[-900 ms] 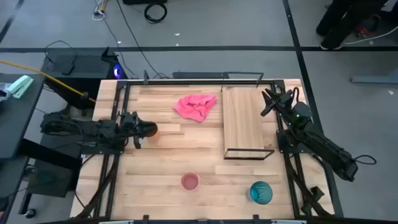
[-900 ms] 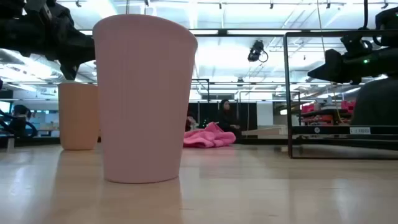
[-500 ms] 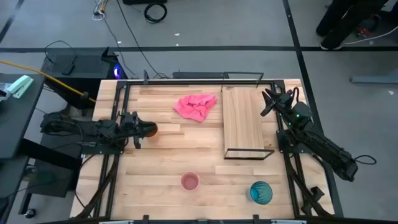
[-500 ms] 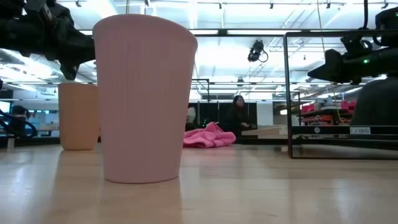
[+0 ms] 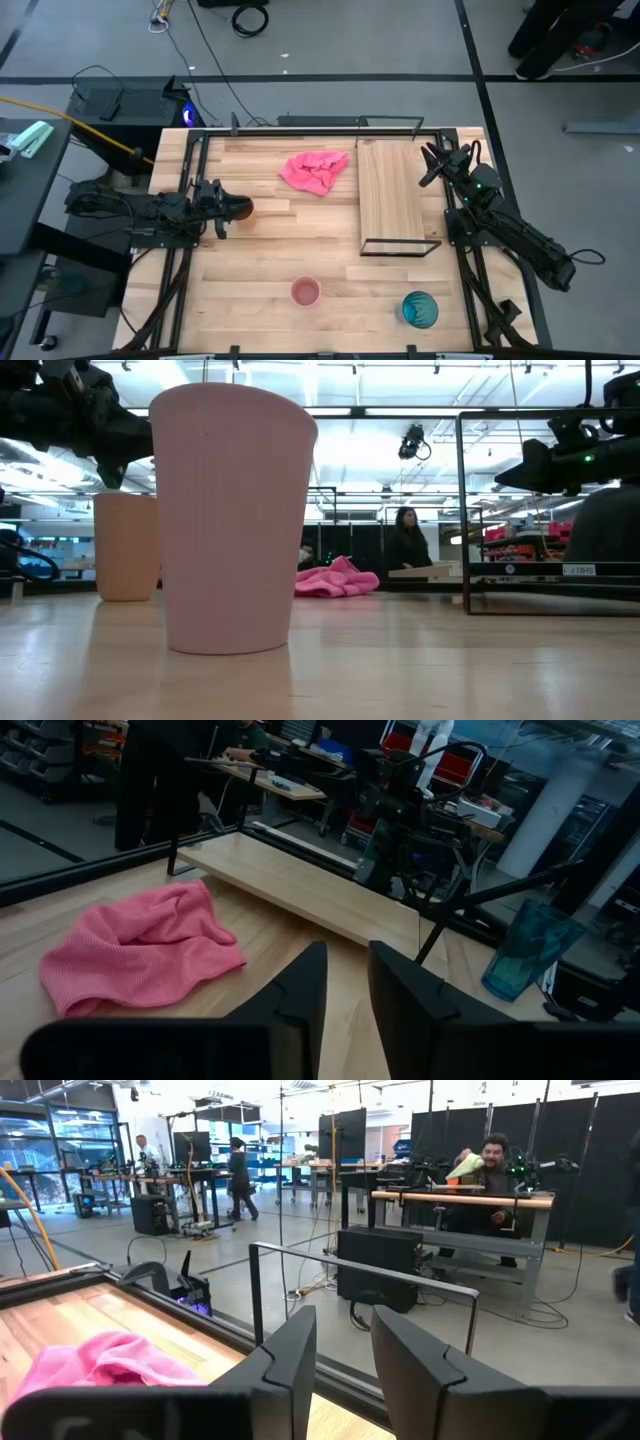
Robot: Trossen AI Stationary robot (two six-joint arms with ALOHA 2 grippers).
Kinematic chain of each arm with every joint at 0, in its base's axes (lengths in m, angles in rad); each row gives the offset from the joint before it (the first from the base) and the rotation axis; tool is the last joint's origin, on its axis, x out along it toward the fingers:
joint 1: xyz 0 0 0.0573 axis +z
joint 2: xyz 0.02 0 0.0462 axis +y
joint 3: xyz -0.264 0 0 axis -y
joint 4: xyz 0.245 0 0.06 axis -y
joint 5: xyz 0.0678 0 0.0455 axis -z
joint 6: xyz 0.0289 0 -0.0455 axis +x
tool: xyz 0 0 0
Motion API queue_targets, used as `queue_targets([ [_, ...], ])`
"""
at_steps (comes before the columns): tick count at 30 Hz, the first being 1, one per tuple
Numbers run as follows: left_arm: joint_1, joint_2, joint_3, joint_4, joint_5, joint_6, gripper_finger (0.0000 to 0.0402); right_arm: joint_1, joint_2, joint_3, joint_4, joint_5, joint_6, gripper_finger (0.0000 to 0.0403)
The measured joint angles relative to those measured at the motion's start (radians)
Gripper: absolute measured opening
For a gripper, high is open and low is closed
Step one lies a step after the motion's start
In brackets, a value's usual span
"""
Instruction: Stack small to large cups/mugs on shelf
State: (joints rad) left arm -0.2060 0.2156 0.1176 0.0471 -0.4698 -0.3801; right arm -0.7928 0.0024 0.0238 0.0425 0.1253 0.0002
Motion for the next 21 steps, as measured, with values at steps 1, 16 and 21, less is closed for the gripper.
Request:
queue_targets([
  [1,0.000,0.000,0.000,0.000,0.000,0.000,0.0085,0.000,0.000,0.000,0.000,0.000,0.000,0.0107],
  [16,0.000,0.000,0.000,0.000,0.000,0.000,0.0083,0.000,0.000,0.000,0.000,0.000,0.000,0.0107],
  [21,0.000,0.000,0.000,0.000,0.000,0.000,0.0087,0.000,0.000,0.000,0.000,0.000,0.000,0.0107],
])
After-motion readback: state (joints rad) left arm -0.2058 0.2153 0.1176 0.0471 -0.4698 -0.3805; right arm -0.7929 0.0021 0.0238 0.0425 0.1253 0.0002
